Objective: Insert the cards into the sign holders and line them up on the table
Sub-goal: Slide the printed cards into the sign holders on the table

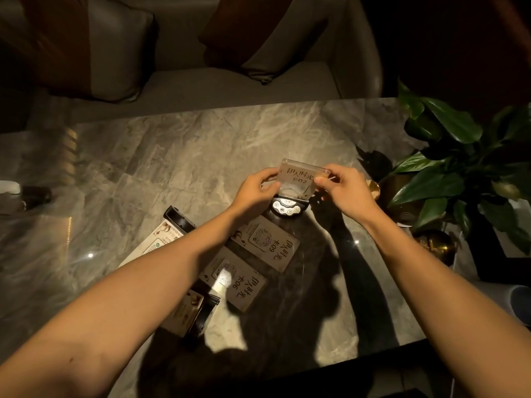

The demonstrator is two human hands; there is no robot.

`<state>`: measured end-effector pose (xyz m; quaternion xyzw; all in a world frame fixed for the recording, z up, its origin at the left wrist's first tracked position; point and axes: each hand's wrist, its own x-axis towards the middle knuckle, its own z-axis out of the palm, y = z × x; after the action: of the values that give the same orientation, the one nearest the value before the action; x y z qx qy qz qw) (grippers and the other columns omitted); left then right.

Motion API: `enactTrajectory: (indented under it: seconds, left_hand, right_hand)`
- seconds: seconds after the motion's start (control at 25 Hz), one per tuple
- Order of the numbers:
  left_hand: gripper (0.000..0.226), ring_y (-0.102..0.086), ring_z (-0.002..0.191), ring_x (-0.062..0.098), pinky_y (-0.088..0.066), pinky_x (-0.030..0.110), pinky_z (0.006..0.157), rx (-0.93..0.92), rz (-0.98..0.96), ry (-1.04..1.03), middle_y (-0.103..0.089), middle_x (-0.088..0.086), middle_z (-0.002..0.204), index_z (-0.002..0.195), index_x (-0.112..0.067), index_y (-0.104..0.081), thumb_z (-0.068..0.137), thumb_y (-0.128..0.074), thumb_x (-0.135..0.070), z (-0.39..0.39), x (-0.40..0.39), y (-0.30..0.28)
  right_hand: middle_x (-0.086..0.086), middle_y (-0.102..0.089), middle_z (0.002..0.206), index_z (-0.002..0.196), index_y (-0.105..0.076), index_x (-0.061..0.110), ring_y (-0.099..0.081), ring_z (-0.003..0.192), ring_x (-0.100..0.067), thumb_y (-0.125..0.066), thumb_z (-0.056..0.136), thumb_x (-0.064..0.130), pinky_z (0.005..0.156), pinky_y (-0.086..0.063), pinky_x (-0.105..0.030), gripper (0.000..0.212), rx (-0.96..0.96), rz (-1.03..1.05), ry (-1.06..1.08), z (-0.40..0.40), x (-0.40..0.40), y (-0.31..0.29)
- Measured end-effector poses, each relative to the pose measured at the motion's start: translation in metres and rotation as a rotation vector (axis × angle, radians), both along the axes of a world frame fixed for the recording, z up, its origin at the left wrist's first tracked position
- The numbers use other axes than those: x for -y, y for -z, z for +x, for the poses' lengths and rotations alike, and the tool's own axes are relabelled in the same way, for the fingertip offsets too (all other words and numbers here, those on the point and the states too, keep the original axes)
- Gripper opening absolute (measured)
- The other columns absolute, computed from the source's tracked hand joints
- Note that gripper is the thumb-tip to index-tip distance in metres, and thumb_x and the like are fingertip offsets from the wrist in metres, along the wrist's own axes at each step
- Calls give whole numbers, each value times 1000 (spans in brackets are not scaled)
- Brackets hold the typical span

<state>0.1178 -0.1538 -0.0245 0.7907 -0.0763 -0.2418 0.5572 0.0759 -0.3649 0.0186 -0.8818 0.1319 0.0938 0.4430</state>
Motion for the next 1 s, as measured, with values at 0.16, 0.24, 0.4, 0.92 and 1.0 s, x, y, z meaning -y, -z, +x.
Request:
enactTrajectory:
  seconds: [0.16, 0.24, 0.4, 0.92, 1.0]
  left_hand:
    - [37, -66, 102, 3, -52, 21, 88, -82, -55, -14, -68, -2, 119, 130, -8, -60, 93, -59, -5, -4, -1, 5]
    - [41, -63, 110, 12, -50, 24, 93, -69, 4, -20, -64, 5, 128, 133, -6, -57, 92, -61, -8, -5, -3, 7]
    - [59, -59, 123, 20, -50, 38, 101, -36, 412, -53, -59, 7, 136, 139, -13, -51, 83, -71, -20, -6, -24, 33]
    - [49, -65, 104, 25, -54, 39, 89, -31, 479, -149, -69, 4, 118, 128, -19, -59, 80, -72, -21, -33, -69, 49]
    - [50, -65, 105, 24, -53, 34, 88, -70, 406, -216, -68, 6, 116, 127, -16, -59, 80, -76, -18, -36, -74, 47]
  right_hand:
    - [0, -74, 93, 106, -75, 18, -71, 83, -19, -63, 97, 21, 78, -60, -47, 16, 6, -8, 19, -2, -2, 8]
    - [-2, -74, 95, 106, -75, 16, -71, 86, -20, -63, 96, 21, 78, -60, -48, 16, 3, 1, 35, -3, -2, 8]
    - [-1, -67, 108, 120, -62, 13, -70, 91, -18, -66, 94, 17, 73, -62, -33, 27, -70, 128, 163, -24, -11, 19]
    - [-3, -76, 96, 105, -70, 13, -74, 77, -14, -70, 93, 18, 59, -60, -22, 13, -434, 461, 449, -125, -69, 93]
    - [-5, -77, 90, 96, -72, 14, -77, 78, -20, -62, 98, 9, 61, -63, -30, 11, -366, 556, 459, -124, -75, 74]
